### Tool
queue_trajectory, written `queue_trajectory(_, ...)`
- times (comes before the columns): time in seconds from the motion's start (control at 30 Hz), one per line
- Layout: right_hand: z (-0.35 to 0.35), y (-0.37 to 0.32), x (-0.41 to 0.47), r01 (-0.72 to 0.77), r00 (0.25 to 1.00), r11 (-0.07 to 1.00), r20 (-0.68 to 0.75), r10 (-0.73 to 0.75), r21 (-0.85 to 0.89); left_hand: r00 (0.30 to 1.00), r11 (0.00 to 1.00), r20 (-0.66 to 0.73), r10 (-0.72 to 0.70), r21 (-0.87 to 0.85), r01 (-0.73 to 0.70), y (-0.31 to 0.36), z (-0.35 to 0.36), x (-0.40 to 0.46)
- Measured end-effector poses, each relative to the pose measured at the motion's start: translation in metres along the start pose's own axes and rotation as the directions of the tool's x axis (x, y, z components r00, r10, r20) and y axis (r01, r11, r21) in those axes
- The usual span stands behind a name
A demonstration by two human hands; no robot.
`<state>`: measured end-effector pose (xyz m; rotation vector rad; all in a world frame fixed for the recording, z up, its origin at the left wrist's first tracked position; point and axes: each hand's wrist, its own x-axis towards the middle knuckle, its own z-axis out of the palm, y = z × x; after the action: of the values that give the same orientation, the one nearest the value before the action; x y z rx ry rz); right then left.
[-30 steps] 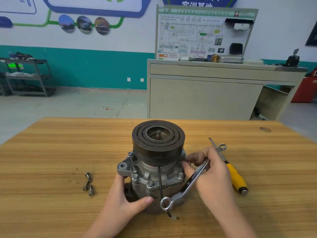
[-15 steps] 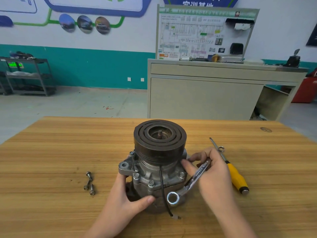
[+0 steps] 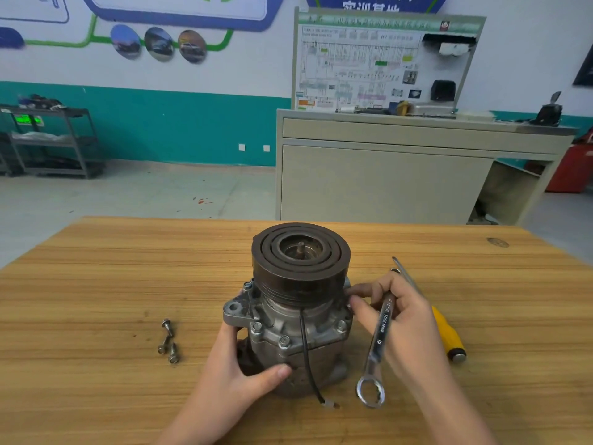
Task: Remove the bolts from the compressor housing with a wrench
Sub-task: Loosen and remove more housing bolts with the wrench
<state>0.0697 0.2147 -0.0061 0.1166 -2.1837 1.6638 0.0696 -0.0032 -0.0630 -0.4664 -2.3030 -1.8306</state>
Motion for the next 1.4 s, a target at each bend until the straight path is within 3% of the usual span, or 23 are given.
queue_trajectory(0.13, 0.0030, 0.0002, -0.0003, 0.018, 0.998, 0.999, -0.057, -0.020, -0.033, 1.000, 1.000, 0.006, 0.001, 0.006, -0.001, -0.0009, 0.0000, 0.0000)
queue_trajectory(0.27, 0.0018, -0.0021, 0.0018, 0.007, 0.998, 1.000, 0.055, -0.006, -0.018, 1.000, 1.000, 0.000, 0.003, 0.004, -0.003, -0.0003, -0.0002, 0.0002)
queue_trajectory(0.43, 0.0033, -0.0021, 0.0036, 0.021, 0.999, 1.000, -0.026, -0.021, 0.023, 1.000, 1.000, 0.012, -0.002, 0.007, 0.001, -0.0028, 0.0002, 0.0005)
queue_trajectory(0.57, 0.0021, -0.0004, 0.0060, -0.019, 0.998, 0.998, 0.069, 0.015, 0.059, 1.000, 1.000, 0.008, -0.007, 0.009, 0.007, -0.0037, -0.0006, 0.0005)
queue_trajectory(0.73, 0.0021, -0.0018, 0.0051, 0.009, 1.000, 0.997, 0.017, -0.010, 0.072, 1.000, 1.000, 0.009, 0.001, 0.015, -0.001, -0.0047, 0.0001, 0.0004)
queue_trajectory(1.13, 0.0014, -0.0004, 0.0059, -0.004, 0.995, 1.000, 0.099, 0.001, 0.028, 0.999, 0.998, -0.002, -0.046, 0.048, 0.047, -0.0048, -0.0016, 0.0002)
queue_trajectory(1.23, -0.0020, -0.0024, 0.0058, 0.007, 0.999, 0.996, 0.046, -0.012, 0.091, 0.999, 0.998, 0.007, -0.033, 0.054, 0.033, -0.0033, -0.0015, 0.0005)
queue_trajectory(1.4, -0.0032, 0.0002, 0.0048, -0.018, 1.000, 0.999, 0.012, 0.018, 0.041, 0.999, 0.998, 0.014, -0.034, 0.044, 0.034, -0.0036, -0.0019, 0.0009)
